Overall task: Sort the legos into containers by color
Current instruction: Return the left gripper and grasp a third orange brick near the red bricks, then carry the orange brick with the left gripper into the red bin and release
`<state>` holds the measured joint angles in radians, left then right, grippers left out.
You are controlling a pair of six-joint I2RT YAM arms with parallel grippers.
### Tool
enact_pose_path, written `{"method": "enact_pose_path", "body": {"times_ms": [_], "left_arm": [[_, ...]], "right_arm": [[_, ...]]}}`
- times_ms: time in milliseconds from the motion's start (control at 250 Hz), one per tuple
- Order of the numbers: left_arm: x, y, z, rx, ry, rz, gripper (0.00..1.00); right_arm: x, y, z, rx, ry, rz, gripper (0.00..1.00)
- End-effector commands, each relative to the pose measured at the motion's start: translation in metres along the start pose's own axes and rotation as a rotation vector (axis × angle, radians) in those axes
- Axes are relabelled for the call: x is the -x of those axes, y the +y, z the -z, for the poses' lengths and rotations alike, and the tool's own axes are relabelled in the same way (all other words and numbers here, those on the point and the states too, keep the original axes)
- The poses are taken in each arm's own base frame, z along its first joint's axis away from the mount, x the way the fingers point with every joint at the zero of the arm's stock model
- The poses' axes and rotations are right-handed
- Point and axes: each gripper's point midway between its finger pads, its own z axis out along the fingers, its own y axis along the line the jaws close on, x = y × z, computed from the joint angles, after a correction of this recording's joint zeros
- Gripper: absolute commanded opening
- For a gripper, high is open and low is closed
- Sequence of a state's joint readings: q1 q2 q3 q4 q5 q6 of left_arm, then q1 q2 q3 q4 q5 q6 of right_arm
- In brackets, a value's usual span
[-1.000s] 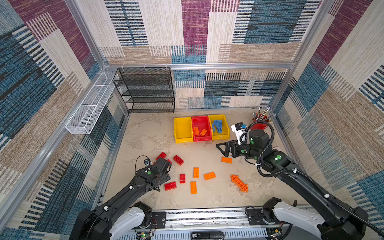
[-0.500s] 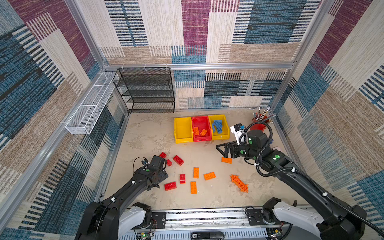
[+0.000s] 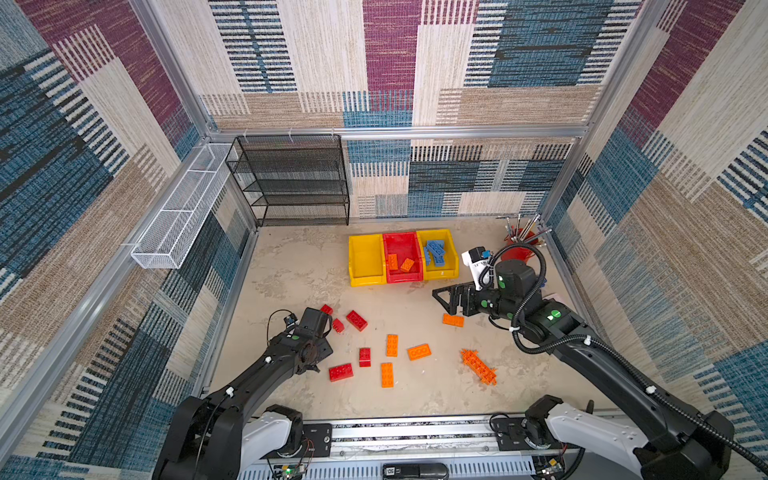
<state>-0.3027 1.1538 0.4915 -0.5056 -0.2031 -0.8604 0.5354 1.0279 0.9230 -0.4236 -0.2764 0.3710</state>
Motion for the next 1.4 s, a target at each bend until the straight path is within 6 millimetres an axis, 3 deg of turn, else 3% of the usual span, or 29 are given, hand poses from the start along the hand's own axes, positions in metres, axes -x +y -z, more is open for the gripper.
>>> {"method": "enact_pose_path", "body": {"times_ms": [0,204,392,560,740,948,1088,1224,1400], "left_arm": [[-0.010,-0.007,0.002,-0.026,0.075,-0.048,0.53],[-0.001,-0.026,0.018,-0.096,0.076,-0.060,0.47],[0.027,-0.059,0.048,-0.167,0.010,-0.095,0.47],[0.061,-0.112,0.072,-0.221,-0.050,-0.175,0.47],[0.093,-0.185,0.087,-0.283,-0.095,-0.277,0.47],[0.119,-0.269,0.080,-0.337,-0.101,-0.377,0.47],[0.123,-0.317,0.067,-0.360,-0.070,-0.443,0.47],[0.126,-0.353,0.056,-0.390,-0.056,-0.469,0.48],[0.132,-0.385,0.036,-0.416,-0.051,-0.483,0.47]], "right_arm": [[0.009,0.003,0.004,0.001,-0.033,-0.005,0.99],[0.008,0.000,0.006,-0.015,-0.036,-0.005,0.99],[0.009,-0.008,0.013,-0.062,-0.074,-0.005,0.99],[0.008,-0.013,0.016,-0.083,-0.092,-0.009,0.99],[0.002,-0.022,0.012,-0.113,-0.082,-0.025,0.99],[-0.001,-0.026,0.020,-0.136,-0.102,-0.047,0.99],[-0.003,-0.035,0.023,-0.183,-0.106,-0.052,0.99],[0.000,-0.037,0.023,-0.204,-0.109,-0.056,0.99],[0.003,-0.039,0.023,-0.219,-0.104,-0.057,0.99]]}}
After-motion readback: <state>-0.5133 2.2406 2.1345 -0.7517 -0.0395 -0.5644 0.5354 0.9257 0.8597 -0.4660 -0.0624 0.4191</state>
